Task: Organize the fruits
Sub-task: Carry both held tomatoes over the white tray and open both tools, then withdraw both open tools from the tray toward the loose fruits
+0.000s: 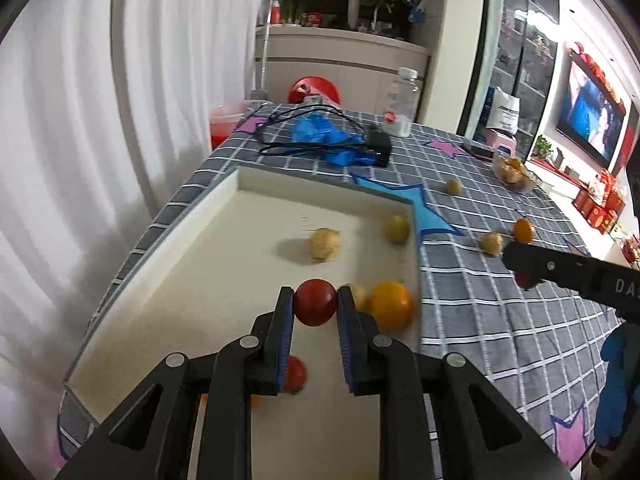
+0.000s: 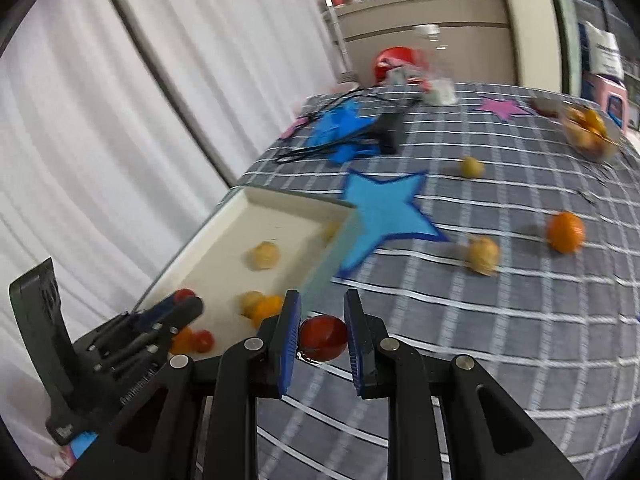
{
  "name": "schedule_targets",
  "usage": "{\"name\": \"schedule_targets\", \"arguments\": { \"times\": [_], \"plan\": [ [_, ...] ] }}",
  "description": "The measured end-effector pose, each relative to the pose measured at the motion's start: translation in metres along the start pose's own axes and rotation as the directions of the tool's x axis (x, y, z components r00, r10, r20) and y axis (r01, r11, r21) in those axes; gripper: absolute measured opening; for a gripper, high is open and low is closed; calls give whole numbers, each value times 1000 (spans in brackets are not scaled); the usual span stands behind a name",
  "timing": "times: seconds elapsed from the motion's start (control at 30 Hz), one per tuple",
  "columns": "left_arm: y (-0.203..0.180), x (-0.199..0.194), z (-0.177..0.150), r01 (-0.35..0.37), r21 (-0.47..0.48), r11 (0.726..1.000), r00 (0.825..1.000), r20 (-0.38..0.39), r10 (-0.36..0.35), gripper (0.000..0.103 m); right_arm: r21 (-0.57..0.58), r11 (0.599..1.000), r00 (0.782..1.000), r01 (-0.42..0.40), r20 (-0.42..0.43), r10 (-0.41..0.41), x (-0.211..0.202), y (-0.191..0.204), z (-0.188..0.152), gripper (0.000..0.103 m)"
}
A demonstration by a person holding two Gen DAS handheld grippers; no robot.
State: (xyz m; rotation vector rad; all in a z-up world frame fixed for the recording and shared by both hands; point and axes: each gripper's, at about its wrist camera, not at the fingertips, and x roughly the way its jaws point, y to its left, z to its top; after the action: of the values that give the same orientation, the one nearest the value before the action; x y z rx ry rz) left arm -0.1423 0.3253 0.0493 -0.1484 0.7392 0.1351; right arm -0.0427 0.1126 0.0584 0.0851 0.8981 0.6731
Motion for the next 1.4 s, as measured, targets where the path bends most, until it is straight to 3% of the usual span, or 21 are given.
{"name": "schedule_targets", "arguments": {
  "times": [0.3,0.63,0.77,0.8,0.83,0.9,0.93,1.17,1.4],
  "plan": [
    [24,6,0,-31,-20,999,1000,-2,31,23,-62,998,999,-32,-38,30,41,46,14,23],
    [39,15,-3,-41,-44,998,999,-20,40,26,-78,997,996,-10,-85,3,75,59,17,24],
    [43,16,-5,-39,-53,998,999,-21,38,69,-60,998,994,-11,-109,5,81,57,16,25],
    [43,15,-5,-39,-57,998,999,-13,39,75,-52,999,993,-11,-116,5,81,55,16,26],
    [43,14,-5,-38,-59,998,999,-9,38,76,-47,999,993,-11,-119,5,82,53,16,30],
    [43,12,-3,-32,-61,998,999,-8,32,79,-34,999,993,-6,-115,2,80,48,16,89],
    [42,11,-2,-30,-60,998,1000,-9,29,79,-25,1000,996,-10,-91,8,75,45,16,97],
    [22,2,1,-17,-36,999,1000,-13,17,82,-3,1000,999,28,-47,-28,48,23,15,99],
    [-20,-12,5,2,50,999,1000,0,-2,83,150,986,996,71,-60,-62,30,-42,3,99]
  ]
}}
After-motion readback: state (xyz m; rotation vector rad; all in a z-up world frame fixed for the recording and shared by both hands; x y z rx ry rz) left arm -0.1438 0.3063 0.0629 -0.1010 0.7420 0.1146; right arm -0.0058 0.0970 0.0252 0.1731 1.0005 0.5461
